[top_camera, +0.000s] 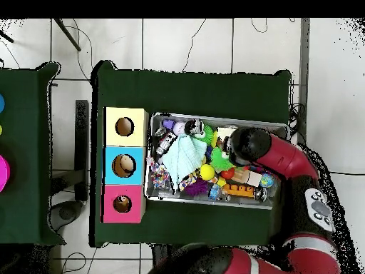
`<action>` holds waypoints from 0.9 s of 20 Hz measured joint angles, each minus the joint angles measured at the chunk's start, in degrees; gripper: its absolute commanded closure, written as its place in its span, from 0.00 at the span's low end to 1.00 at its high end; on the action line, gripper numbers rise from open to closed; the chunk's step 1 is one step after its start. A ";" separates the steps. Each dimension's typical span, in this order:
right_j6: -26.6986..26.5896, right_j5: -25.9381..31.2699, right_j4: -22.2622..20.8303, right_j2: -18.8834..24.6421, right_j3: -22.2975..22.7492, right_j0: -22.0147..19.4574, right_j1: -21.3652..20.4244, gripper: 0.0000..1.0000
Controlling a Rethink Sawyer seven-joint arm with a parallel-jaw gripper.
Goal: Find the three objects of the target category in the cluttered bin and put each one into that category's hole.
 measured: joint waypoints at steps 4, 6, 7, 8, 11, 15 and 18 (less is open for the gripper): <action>0.00 1.97 -0.76 1.14 -4.30 -1.70 2.21 0.00; 0.00 2.38 -1.26 1.81 -6.37 -2.43 3.37 0.00; 0.00 2.40 -1.50 2.24 -7.40 -2.82 3.98 0.00; 0.00 2.42 -1.85 2.94 -8.64 -3.33 4.74 0.00; 0.00 2.42 -2.44 3.56 -9.71 -3.75 5.33 0.00; 0.00 2.40 -4.04 4.52 -11.03 -4.62 5.88 1.00; 0.00 2.40 -4.63 5.33 -11.36 -5.24 6.09 1.00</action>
